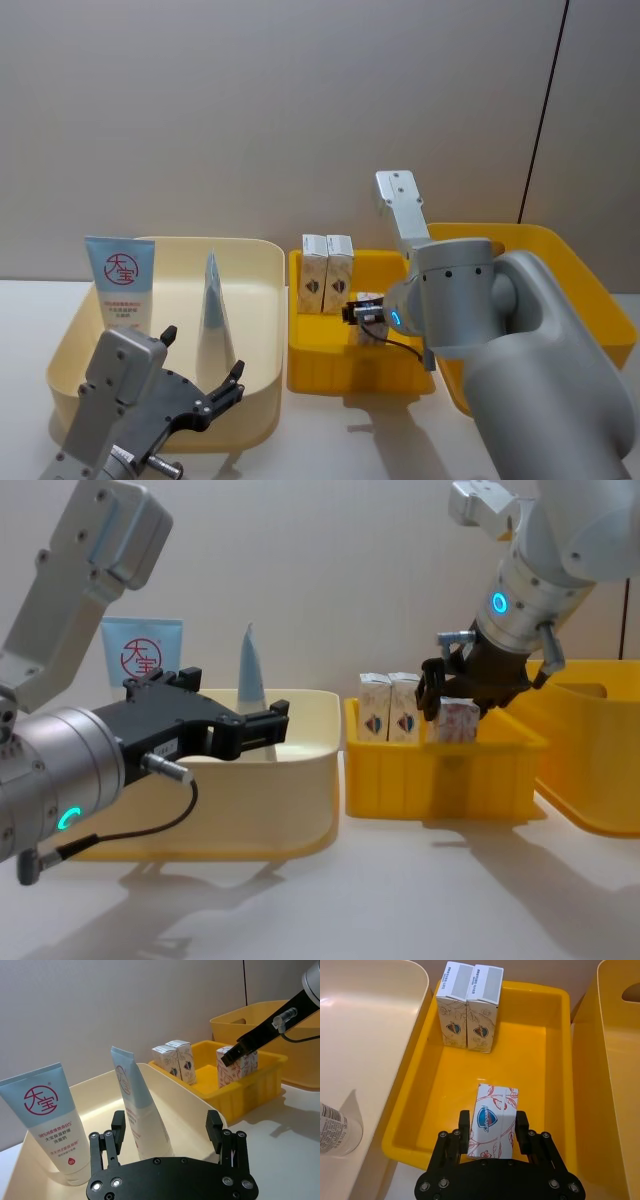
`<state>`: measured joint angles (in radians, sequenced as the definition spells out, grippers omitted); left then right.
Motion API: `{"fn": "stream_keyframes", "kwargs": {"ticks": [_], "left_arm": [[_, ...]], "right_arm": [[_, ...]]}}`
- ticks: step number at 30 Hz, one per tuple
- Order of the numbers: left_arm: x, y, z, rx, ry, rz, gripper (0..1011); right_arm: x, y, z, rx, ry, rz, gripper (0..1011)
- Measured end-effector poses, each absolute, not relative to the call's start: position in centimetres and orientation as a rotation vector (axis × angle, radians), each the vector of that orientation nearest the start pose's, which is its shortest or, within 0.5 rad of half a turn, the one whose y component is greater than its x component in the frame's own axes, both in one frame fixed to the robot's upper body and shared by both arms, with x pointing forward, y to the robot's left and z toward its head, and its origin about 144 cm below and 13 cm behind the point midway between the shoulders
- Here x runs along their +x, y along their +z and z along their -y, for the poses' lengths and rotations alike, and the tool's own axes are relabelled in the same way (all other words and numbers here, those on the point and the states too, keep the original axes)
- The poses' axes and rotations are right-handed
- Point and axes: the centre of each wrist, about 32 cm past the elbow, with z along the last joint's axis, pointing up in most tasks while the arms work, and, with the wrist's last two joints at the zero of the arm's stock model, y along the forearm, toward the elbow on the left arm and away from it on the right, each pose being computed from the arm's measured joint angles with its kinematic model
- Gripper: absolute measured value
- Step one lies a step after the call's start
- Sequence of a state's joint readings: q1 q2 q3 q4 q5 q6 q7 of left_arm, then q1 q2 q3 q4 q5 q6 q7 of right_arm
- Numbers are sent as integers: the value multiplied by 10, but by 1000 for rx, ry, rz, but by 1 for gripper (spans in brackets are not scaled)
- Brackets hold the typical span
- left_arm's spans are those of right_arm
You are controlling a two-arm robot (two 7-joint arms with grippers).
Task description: Bimanual collaborative sorting of washing and personal care products
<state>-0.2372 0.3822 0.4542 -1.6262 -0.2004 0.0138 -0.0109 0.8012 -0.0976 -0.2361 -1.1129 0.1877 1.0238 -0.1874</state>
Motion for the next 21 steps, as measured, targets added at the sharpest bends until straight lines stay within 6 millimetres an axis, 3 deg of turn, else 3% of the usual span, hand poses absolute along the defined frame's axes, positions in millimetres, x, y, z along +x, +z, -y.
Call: {"fn": "stream_keyframes", "kwargs": {"ticks": [7,21], "left_arm": [[492,1204,-198,61,1124,268,1003],[492,1204,-198,61,1124,268,1003]], "right_arm": [[636,1335,116,-595,-1375,-450,430],[636,1336,116,-592,-1377,-444,429]]}}
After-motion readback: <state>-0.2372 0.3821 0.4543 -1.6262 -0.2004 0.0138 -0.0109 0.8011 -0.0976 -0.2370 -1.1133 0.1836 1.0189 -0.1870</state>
